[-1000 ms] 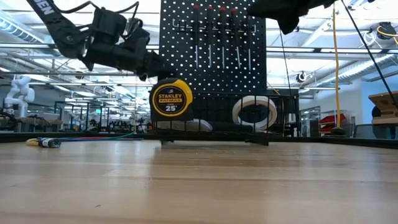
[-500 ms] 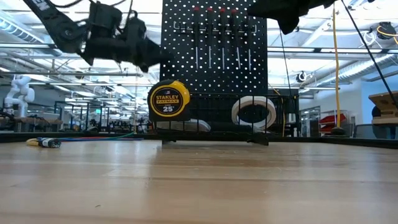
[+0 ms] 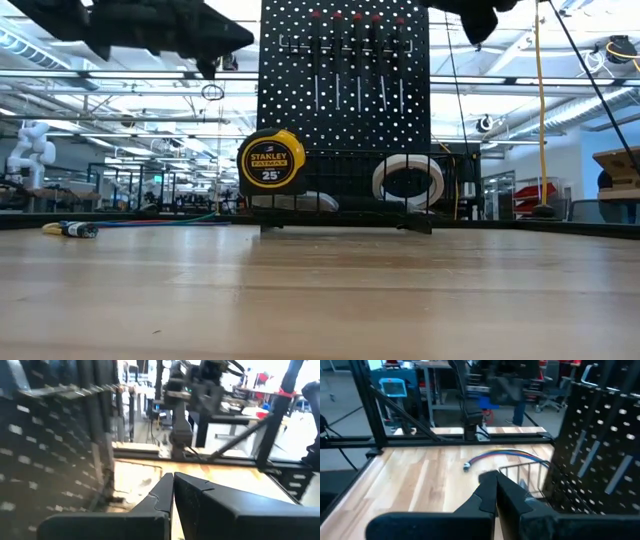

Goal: Hang tools onto peg board
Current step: Return to Home Position

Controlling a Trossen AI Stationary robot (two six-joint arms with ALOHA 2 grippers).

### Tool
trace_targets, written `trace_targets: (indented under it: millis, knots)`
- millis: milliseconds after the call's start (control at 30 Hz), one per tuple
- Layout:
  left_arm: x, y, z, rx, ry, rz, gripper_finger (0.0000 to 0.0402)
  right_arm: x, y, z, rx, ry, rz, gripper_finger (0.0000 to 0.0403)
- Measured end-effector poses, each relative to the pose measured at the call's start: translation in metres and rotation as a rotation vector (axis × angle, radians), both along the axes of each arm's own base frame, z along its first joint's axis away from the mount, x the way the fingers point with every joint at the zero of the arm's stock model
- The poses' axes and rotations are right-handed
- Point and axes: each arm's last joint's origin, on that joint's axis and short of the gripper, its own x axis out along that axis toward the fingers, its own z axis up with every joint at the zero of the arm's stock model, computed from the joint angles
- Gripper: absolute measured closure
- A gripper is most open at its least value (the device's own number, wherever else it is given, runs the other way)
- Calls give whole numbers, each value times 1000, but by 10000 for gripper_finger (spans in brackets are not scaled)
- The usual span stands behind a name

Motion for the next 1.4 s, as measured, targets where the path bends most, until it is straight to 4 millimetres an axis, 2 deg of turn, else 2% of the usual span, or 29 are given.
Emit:
trace_targets:
  millis: [233,400,533,700,900,1033,1200,1400]
  knots:
    - [2,-38,-1,-1,42,-45,383,-9,-4,-7,19,68,-20,403]
    - [-9,-51,-4,9,46,-13,382,-18,-7,-35,30,117,-43,403]
    - [-27,-54,-8,8,14,0,382,-36,-10,-49,84,92,-60,403]
    - [-47,-54,-21,10,-15,20,382,-57,-13,-51,108,13,-52,403]
    - [-59,-53,-46,10,2,71,382,-74,-16,-66,118,-27,-62,403]
    - [-65,-52,-54,12,-6,117,382,-83,-19,-80,153,-48,-109,403]
    - [-72,-51,-54,40,-17,136,382,-91,-21,-98,180,-65,-111,403]
    - [-81,-46,-51,40,-48,184,382,-99,-20,-105,173,-108,-32,403]
